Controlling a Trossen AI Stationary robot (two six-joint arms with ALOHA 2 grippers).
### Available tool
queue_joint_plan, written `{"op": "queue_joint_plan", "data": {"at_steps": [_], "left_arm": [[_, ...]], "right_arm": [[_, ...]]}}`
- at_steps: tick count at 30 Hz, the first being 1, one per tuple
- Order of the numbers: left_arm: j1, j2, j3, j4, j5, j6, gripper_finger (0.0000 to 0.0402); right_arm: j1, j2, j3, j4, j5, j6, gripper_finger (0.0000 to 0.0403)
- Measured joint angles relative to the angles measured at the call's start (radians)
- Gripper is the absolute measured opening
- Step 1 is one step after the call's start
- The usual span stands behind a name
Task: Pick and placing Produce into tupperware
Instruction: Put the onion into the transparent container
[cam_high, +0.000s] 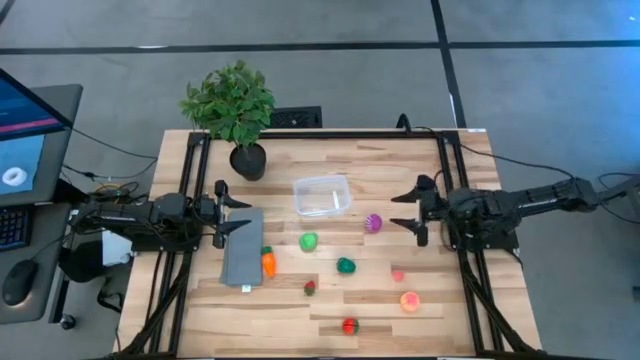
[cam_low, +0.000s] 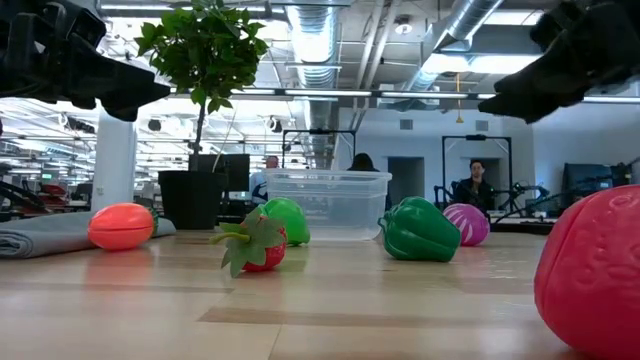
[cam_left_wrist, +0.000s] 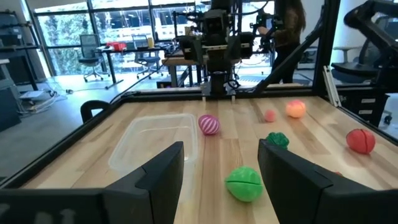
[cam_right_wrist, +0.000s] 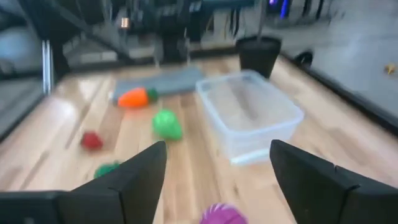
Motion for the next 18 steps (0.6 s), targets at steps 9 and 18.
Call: {"op": "queue_joint_plan", "data": {"at_steps": [9, 18], "left_arm": [[0.000, 0.000, 0.000, 0.000, -0.002, 0.009, 0.0197], [0.000, 0.000, 0.000, 0.000, -0.002, -0.002, 0.0197]], "right_arm": [[0.058, 0.403, 0.337, -0.227, -0.004, 0.079, 0.0302], [0.053, 0.651, 0.557, -0.256, 0.000, -0.002, 0.0301]]}}
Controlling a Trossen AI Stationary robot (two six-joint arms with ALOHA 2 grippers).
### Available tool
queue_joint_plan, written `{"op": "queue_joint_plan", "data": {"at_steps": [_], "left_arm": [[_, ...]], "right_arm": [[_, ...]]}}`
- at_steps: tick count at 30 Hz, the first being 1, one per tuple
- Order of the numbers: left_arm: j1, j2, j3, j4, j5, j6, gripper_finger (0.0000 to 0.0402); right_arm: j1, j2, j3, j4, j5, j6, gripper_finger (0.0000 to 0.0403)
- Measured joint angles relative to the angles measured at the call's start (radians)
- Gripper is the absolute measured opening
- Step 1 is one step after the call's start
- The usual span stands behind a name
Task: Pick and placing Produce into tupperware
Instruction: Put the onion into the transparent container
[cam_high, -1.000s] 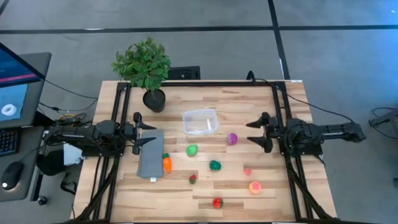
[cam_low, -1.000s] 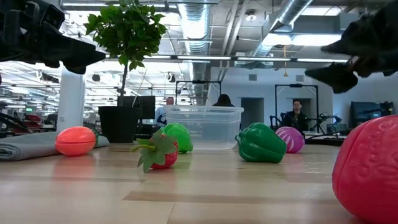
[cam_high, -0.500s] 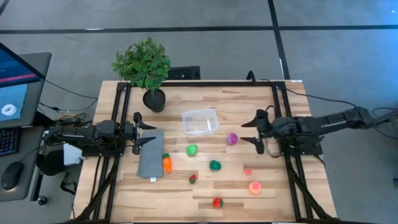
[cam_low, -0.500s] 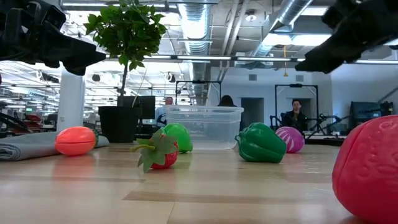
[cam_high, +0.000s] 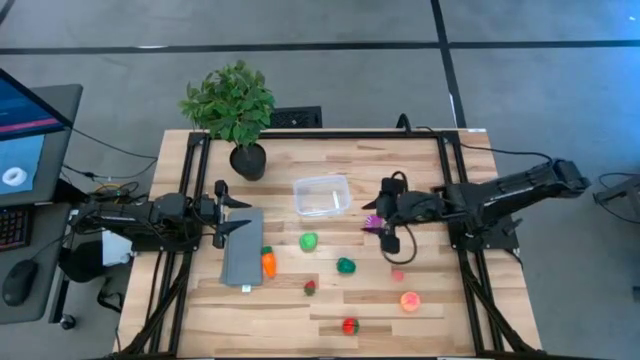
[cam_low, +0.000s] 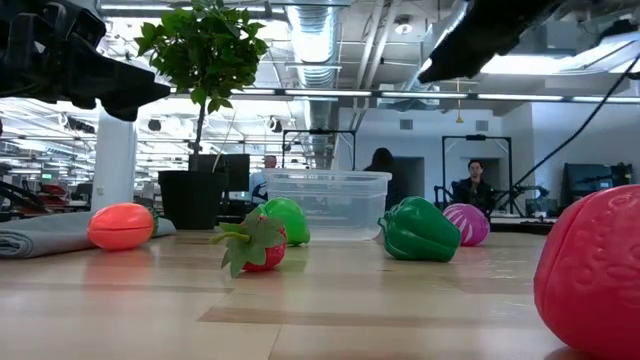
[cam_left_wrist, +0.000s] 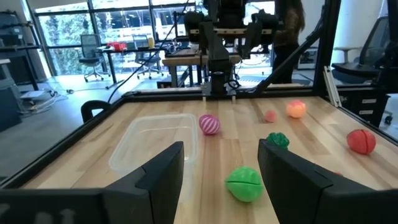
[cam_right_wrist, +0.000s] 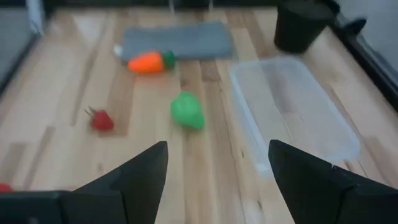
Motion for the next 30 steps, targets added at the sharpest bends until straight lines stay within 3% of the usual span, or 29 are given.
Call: {"op": "queue_joint_plan", "data": {"at_steps": [6, 19, 25, 30], "left_arm": [[0.000, 0.000, 0.000, -0.002, 0.017, -0.008, 0.0197], [0.000, 0.000, 0.000, -0.003, 0.019, -0.010, 0.0197], [0.000, 0.000, 0.000, -0.003, 0.019, -0.006, 0.0197], [0.000, 0.000, 0.000, -0.004, 0.020, -0.006, 0.0197]], "right_arm": [[-0.075, 0.120, 0.104, -0.273, 0.047, 0.169, 0.0302], [-0.139, 0.326, 0.216, -0.439, 0.023, 0.330, 0.0338], [-0.144, 0.360, 0.248, -0.499, 0.010, 0.396, 0.0349], [-0.180, 0.360, 0.248, -0.567, 0.007, 0.559, 0.0350]]}}
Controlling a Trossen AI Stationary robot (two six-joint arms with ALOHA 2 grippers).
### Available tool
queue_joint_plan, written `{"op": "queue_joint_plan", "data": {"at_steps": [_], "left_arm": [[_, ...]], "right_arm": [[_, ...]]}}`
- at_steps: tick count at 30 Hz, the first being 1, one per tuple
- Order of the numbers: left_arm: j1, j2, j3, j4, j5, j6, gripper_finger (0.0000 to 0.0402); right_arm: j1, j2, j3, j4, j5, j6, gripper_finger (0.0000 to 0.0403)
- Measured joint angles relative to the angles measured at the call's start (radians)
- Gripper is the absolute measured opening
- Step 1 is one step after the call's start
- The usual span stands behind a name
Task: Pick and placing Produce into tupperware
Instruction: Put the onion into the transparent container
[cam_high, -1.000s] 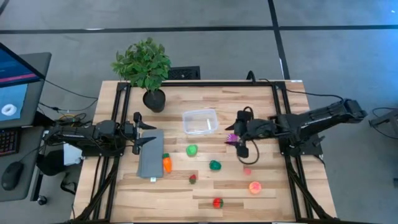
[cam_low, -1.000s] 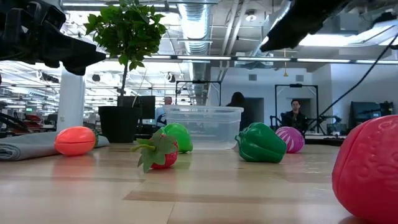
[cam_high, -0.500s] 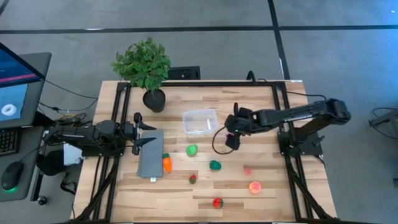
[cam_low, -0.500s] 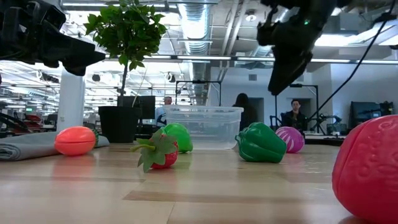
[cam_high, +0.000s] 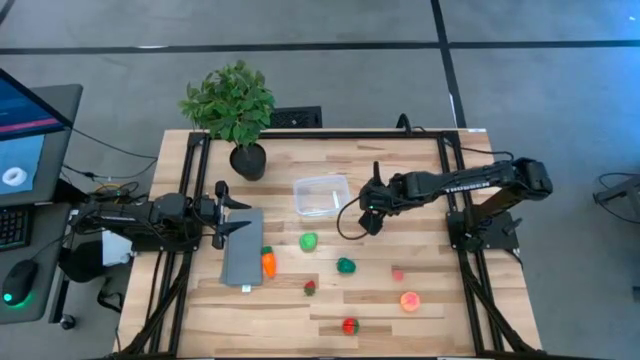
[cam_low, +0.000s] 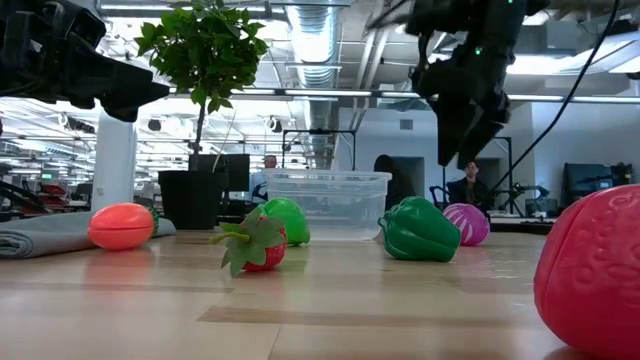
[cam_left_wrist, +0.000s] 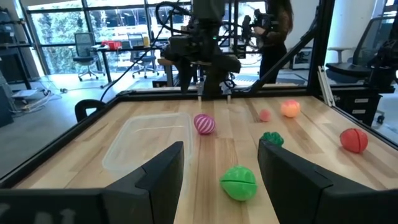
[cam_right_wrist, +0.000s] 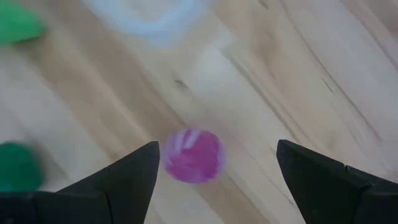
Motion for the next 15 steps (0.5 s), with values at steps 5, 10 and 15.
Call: {"op": "queue_joint_plan", "data": {"at_steps": [5, 10, 15], "left_arm": [[0.000, 0.000, 0.000, -0.004, 0.024, -0.001, 0.0197], [0.000, 0.000, 0.000, -0.005, 0.025, -0.002, 0.0197], [0.000, 0.000, 0.000, -0.005, 0.025, -0.003, 0.0197]], "right_arm": [[-0.025, 0.000, 0.000, -0.003, -0.028, 0.047, 0.0350], [-0.025, 0.000, 0.000, 0.048, -0.034, 0.069, 0.0351], [-0.010, 0.011, 0.001, 0.061, -0.037, 0.087, 0.0351]]}}
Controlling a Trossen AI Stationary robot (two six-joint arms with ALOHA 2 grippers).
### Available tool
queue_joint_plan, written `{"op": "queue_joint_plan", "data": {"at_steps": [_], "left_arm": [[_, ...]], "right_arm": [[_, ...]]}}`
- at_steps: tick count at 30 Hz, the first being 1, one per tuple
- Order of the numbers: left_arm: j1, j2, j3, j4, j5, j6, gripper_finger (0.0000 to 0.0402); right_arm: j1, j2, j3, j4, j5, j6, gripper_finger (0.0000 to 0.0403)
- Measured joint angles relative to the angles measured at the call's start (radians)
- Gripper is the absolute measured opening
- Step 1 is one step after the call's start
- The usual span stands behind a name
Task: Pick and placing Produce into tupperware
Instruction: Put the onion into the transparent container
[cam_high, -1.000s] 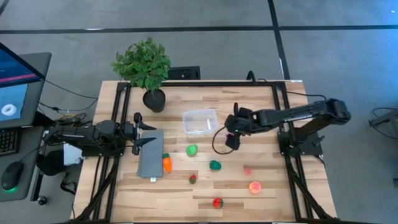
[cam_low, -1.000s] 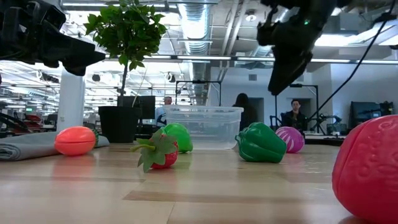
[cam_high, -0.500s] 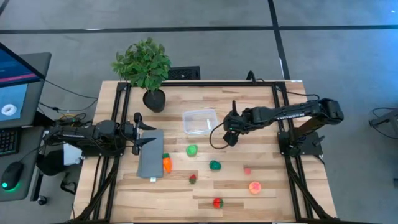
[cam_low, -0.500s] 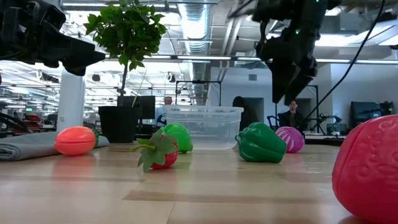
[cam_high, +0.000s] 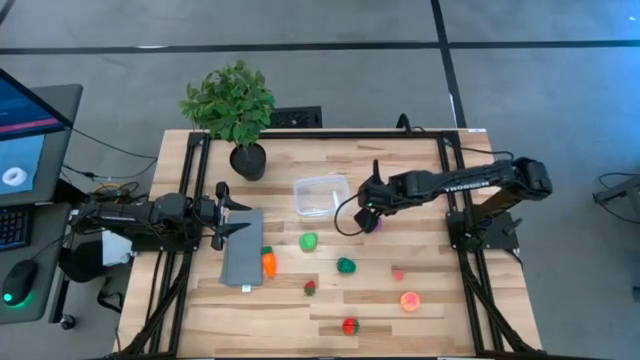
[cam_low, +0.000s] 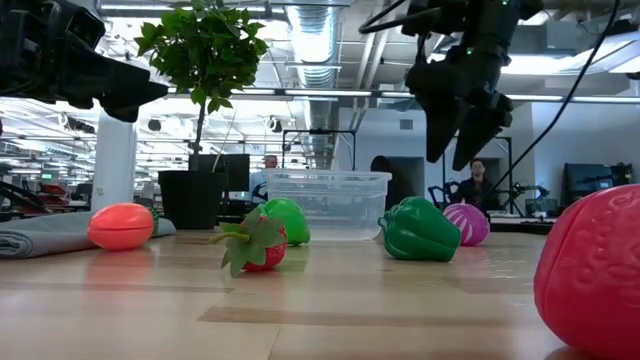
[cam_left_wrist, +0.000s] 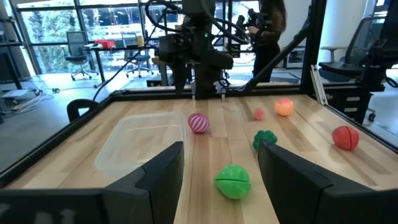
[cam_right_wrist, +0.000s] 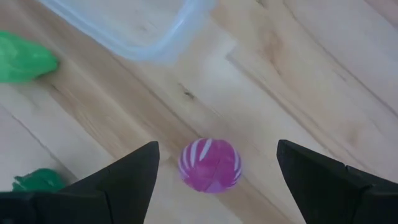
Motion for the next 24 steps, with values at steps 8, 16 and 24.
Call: {"op": "queue_joint_plan", "data": {"at_steps": [8, 16, 24], "left_arm": [[0.000, 0.013, 0.000, 0.000, 0.002, -0.015, 0.0197], [0.000, 0.053, 0.000, 0.002, -0.001, -0.029, 0.0197], [0.000, 0.065, 0.000, 0.000, -0.002, -0.029, 0.0197]], "right_arm": [[0.031, 0.126, 0.005, -0.012, -0.025, -0.046, 0.0351], [0.027, 0.132, 0.016, -0.013, -0.024, -0.064, 0.0351], [0.024, 0.134, 0.015, -0.024, -0.026, -0.059, 0.0352]]}}
